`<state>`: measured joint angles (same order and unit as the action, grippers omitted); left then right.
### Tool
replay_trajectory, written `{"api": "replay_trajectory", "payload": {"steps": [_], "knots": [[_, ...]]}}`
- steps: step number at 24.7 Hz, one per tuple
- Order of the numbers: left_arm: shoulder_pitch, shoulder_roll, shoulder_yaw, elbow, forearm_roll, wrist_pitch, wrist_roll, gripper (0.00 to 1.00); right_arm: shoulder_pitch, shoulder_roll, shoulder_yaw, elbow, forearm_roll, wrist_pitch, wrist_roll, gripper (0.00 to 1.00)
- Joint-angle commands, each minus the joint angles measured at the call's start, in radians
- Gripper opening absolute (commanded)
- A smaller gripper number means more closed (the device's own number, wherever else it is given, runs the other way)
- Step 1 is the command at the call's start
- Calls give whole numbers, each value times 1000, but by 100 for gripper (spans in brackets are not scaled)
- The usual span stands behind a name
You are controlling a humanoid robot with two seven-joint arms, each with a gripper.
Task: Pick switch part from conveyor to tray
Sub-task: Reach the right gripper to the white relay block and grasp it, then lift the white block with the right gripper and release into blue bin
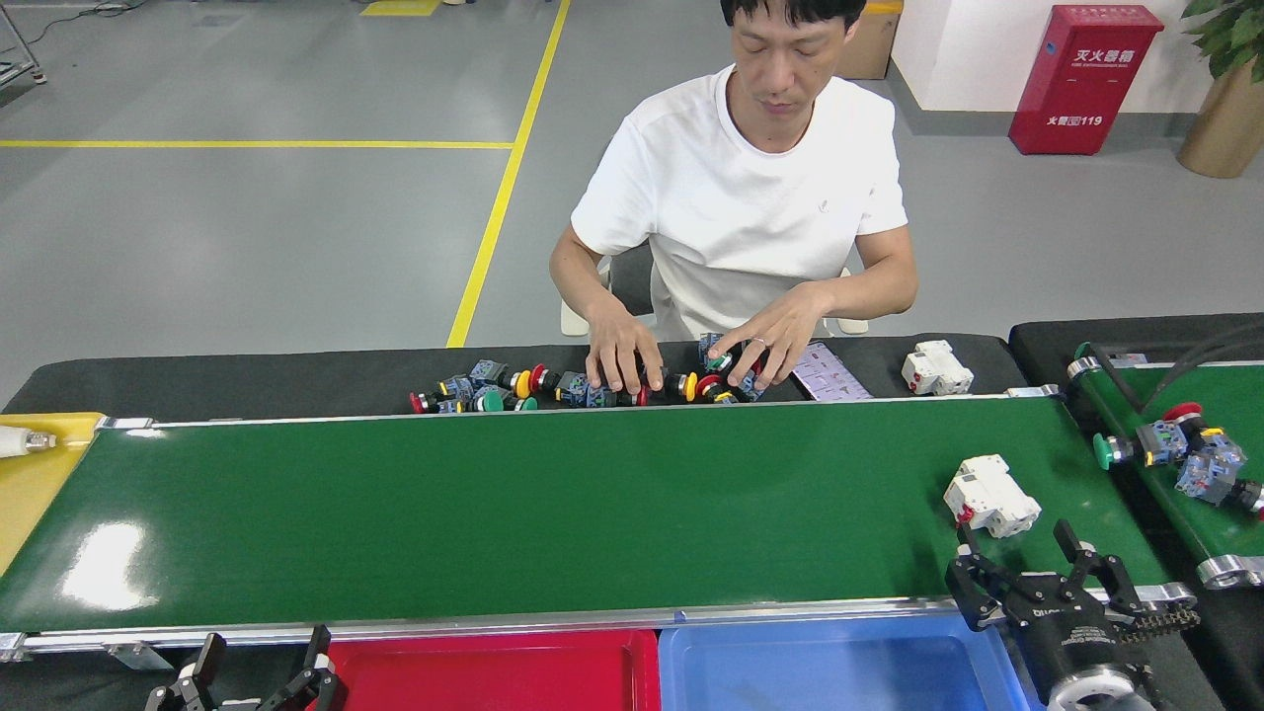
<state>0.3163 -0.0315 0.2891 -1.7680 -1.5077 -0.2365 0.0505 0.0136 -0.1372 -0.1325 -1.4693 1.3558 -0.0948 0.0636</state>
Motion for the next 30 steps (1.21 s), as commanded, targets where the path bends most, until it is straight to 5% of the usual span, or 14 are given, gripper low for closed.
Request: {"api": "replay_trajectory", "payload": {"steps": [1,14,18,23,26,30], "knots": [[-3,4,1,-11,0,-1,8,100,-26,-12,-2,7,0,-8,1,100],[-5,4,-5,-11,-2,-1,6,100,-121,-1,110,99,6,-2,1,98],[-2,4,-5,-11,-3,-3,6,100,-141,-12,151,119,3,-10,10,74],[-3,5,-5,-11,-3,-1,6,100,-146,-4,146,135,-15,-114,73,20],[-2,7,-5,-11,-3,-3,6,100,-149,-12,146,135,-98,-148,73,12],[7,7,-4,-11,-3,-1,8,100,-147,-12,143,103,-124,-189,76,11]]}}
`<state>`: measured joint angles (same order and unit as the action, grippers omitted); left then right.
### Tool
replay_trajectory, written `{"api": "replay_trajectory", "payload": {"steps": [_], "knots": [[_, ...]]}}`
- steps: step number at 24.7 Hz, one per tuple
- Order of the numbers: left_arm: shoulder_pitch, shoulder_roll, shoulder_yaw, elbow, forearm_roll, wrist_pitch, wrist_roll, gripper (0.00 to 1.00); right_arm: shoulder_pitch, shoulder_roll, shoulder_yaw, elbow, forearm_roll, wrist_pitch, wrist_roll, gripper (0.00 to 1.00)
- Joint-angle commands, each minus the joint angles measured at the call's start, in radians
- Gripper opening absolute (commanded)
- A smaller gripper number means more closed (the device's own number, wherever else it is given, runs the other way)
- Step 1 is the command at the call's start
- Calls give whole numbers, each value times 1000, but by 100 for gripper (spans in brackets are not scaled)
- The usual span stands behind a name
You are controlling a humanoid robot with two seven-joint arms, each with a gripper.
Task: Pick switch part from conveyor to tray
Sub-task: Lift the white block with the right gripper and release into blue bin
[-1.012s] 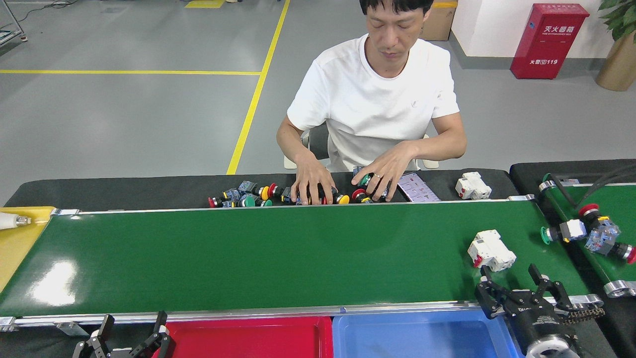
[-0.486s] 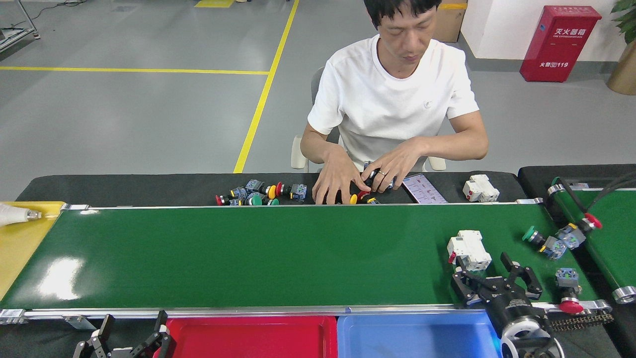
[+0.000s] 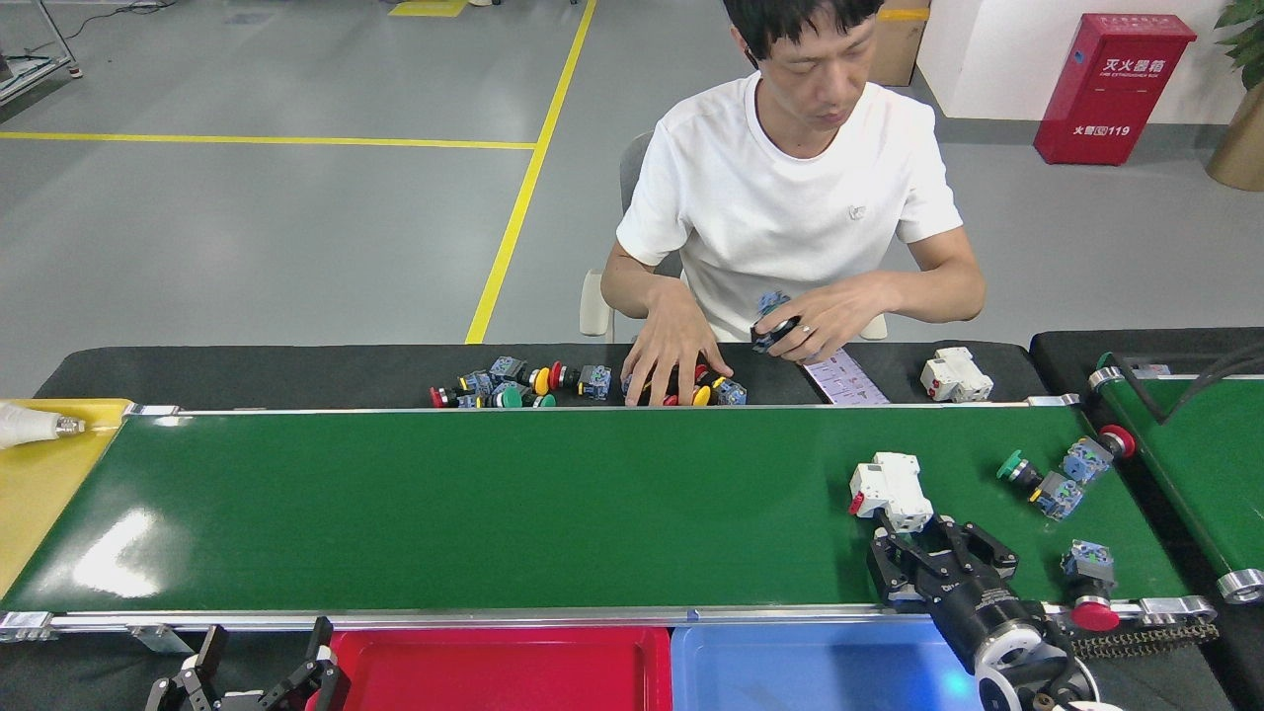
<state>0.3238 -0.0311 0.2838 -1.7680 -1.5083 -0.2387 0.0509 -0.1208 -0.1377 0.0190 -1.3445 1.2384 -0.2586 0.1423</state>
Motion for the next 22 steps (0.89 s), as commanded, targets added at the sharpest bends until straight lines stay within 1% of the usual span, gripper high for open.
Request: {"api": "replay_trajectory", "payload": {"steps": [1,2,4,6,7,8,9,11,12,16,18,19,20,21,22], "knots": [[1,7,3,-11,-3,1,7,100,-6,-16,-16,-50,-8,-56,0,12],[1,5,3,-11,-3,1,7,100,1,-31,-36,-90,-22,-102,0,12],[1,5,3,-11,-3,1,7,100,52,-54,-60,-151,-93,-208,10,13],[1,5,3,-11,-3,1,7,100,113,-82,-74,-217,-155,-359,26,14],[1,5,5,-11,-3,1,7,100,130,-94,-82,-237,-169,-413,28,14],[1,3,8,-11,-3,-1,7,100,170,-108,-105,-271,-188,-493,30,15],[1,3,9,-11,-3,-1,7,100,208,-109,-128,-297,-197,-527,31,16],[1,5,9,-11,-3,-1,7,100,271,-112,-178,-332,-200,-527,34,17],[1,3,9,-11,-1,-1,7,100,311,-112,-225,-341,-200,-527,34,17],[6,5,9,-11,-1,-4,9,100,478,-102,-376,-358,-201,-527,34,18],[9,7,9,-11,-1,-4,9,100,529,-85,-413,-358,-200,-527,39,23],[8,7,9,-11,-1,-4,9,100,540,-66,-413,-358,-200,-527,45,32],[8,7,9,-11,-1,-4,9,100,541,-43,-413,-360,-200,-527,53,47],[6,7,11,-11,-1,-4,9,100,537,-5,-421,-358,-200,-527,66,95],[6,7,11,-11,-1,-4,9,100,537,9,-427,-358,-201,-527,76,98]]}}
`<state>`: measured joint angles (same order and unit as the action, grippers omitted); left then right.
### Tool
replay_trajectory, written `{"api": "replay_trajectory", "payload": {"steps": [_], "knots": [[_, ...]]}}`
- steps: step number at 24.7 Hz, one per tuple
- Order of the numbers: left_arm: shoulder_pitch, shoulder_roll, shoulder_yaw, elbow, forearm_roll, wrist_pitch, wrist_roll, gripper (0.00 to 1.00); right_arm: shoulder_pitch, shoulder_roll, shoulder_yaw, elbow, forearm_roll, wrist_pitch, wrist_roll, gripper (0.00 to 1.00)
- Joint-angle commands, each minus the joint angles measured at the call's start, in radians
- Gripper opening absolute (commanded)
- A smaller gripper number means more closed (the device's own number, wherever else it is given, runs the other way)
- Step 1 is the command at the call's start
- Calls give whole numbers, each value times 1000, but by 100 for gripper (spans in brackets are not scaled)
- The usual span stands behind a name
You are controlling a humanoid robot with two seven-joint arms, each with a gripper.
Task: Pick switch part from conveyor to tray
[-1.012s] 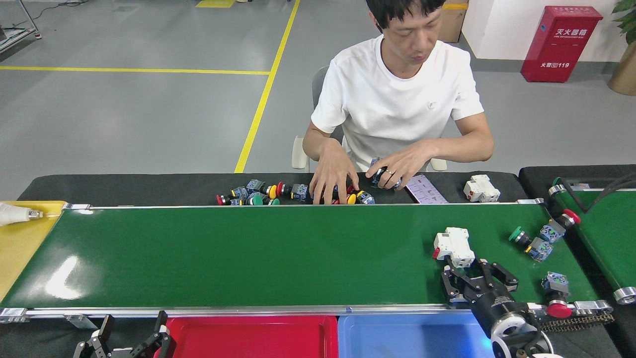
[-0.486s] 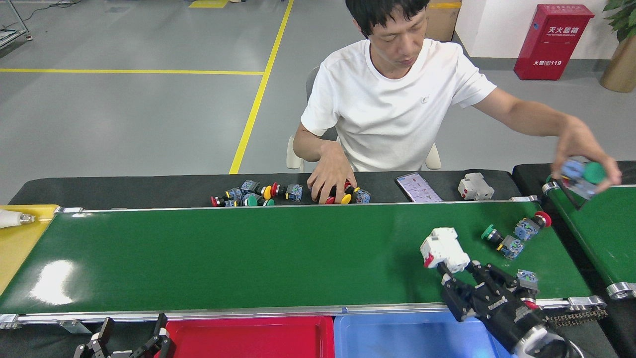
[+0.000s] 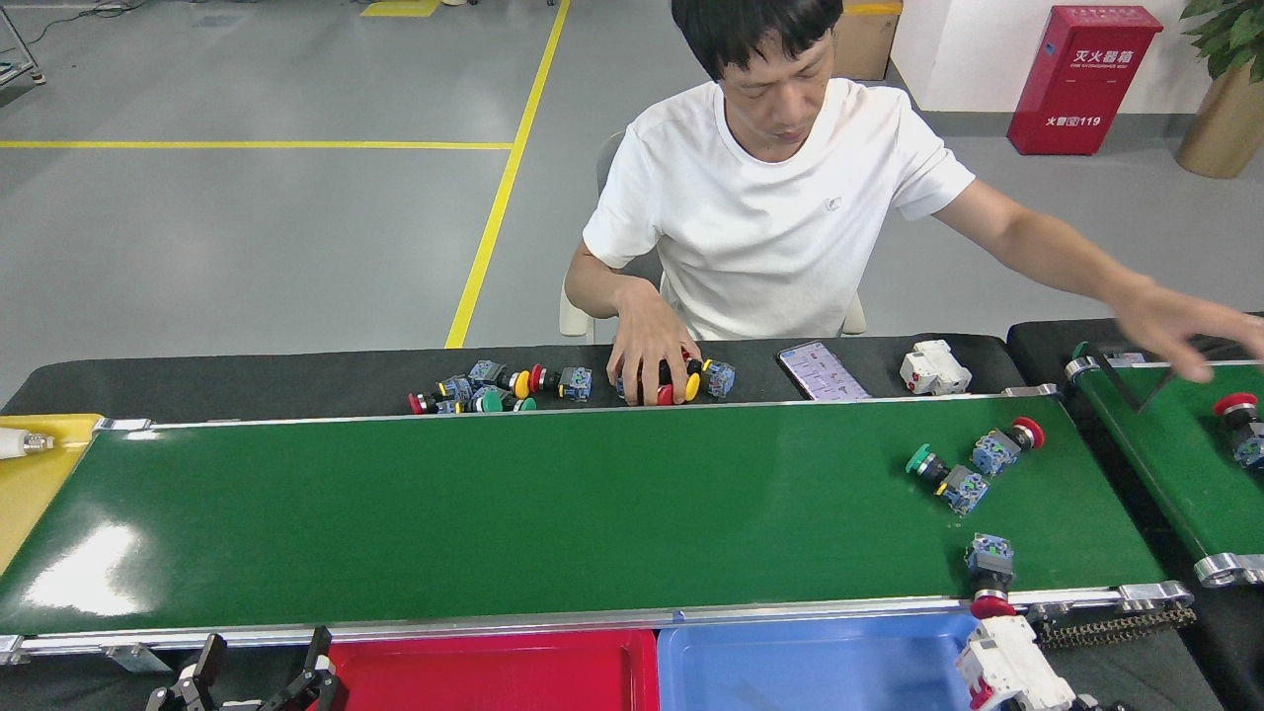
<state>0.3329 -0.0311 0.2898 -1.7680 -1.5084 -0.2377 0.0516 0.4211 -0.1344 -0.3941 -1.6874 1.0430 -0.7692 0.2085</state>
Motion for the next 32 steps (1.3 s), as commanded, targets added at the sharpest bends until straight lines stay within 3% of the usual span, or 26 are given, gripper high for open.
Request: {"api": "replay_trajectory", "payload": {"steps": [1,4,11,14,15,20,24,26,28,32], "knots": [[-3,7,3,-11,-1,-5,8,100,-8,12,-20,-15,-6,-16,15,99],[-3,5,-3,-11,-1,-5,8,100,-27,16,-51,-18,-14,-16,19,99],[-5,5,-1,-11,-1,-3,8,100,-234,73,-112,-43,-18,-16,25,97],[-9,5,-3,-11,-1,-3,8,100,-303,141,-111,-54,0,31,25,95],[-9,5,-3,-11,-1,-3,8,100,-328,153,-107,-54,23,82,25,94],[-14,5,-4,-11,-1,-3,8,100,-390,251,-37,-52,281,304,2,93],[-12,7,-4,-11,-1,-3,8,100,-387,265,81,-54,407,516,-188,92],[-12,7,-4,-11,-1,-3,8,100,-344,262,143,-71,450,602,-271,93],[-8,7,-4,-11,-1,-3,8,100,-278,257,176,-84,451,617,-333,97],[-3,8,8,-11,-1,-3,8,100,-173,216,239,-83,450,554,-342,97]]}}
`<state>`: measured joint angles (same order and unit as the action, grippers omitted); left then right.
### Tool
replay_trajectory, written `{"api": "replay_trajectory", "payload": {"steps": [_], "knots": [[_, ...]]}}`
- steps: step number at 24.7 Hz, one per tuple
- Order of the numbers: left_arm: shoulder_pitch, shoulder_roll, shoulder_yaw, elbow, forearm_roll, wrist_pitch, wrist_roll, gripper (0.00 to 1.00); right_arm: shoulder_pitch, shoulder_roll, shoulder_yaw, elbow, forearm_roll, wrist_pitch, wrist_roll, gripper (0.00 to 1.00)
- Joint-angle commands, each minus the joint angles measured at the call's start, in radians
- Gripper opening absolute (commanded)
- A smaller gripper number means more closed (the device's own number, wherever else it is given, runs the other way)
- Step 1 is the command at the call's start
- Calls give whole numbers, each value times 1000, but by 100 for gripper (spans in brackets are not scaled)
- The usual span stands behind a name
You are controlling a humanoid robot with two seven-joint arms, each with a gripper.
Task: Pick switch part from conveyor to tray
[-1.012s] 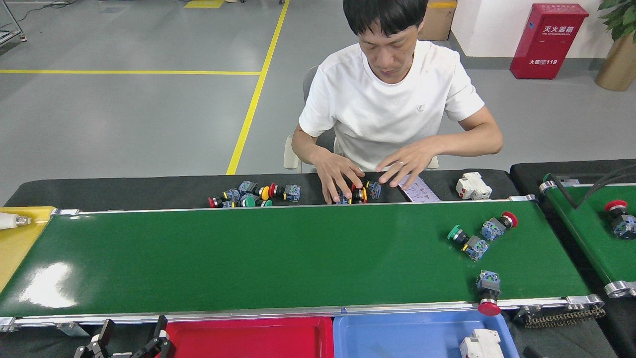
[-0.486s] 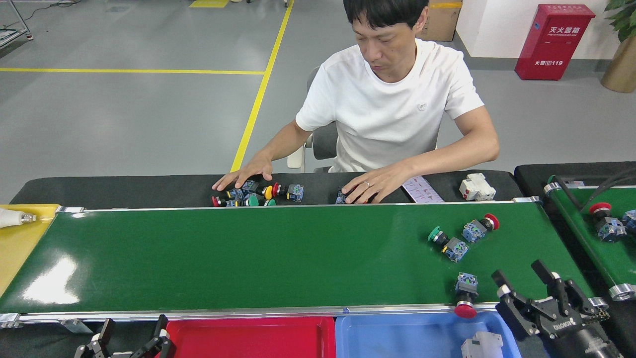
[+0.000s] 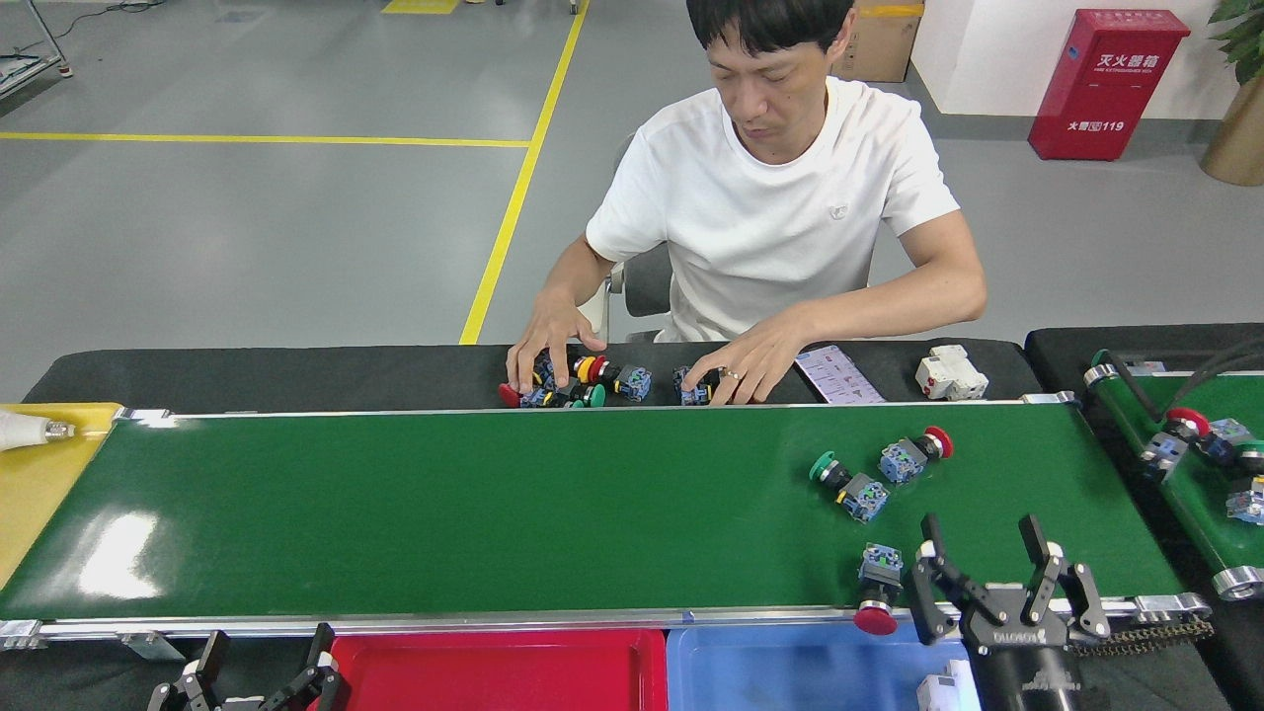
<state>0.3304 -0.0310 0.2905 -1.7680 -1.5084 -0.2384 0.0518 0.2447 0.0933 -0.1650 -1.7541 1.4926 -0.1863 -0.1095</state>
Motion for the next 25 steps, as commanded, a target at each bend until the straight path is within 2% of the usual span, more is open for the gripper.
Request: {"api": "replay_trajectory", "payload": {"steps": [1,5,7,9,11,15,19,20,22,24,25], "knots": [[-1,8,9,-11,-1,-2,8,100,19,-17,10,-16,-11,-64,-13,98],[1,8,6,-11,-1,-2,8,100,42,-17,10,-16,-113,-183,65,98],[1,8,6,-11,-1,-4,8,100,33,-12,15,-16,-140,-220,112,98],[1,8,2,-11,-1,-4,8,100,19,0,32,-16,-140,-223,159,98],[-1,8,-1,-11,-1,-2,8,100,-7,23,96,-15,-137,-186,192,98],[-1,8,-5,-11,-1,-4,8,100,-42,13,209,1,-97,-32,235,98],[-1,8,-4,-11,-1,-2,8,100,-82,5,259,42,-51,1,281,97],[-1,10,-4,-11,-1,-2,8,100,-97,5,265,57,-48,13,295,93],[-1,8,-4,-11,-1,-4,8,100,-133,6,277,87,-49,27,321,73],[-1,10,-4,-11,-1,-4,8,100,-165,3,292,110,-49,24,356,46],[-1,10,-4,-11,-1,-4,8,100,-174,0,297,116,-49,19,392,40]]}}
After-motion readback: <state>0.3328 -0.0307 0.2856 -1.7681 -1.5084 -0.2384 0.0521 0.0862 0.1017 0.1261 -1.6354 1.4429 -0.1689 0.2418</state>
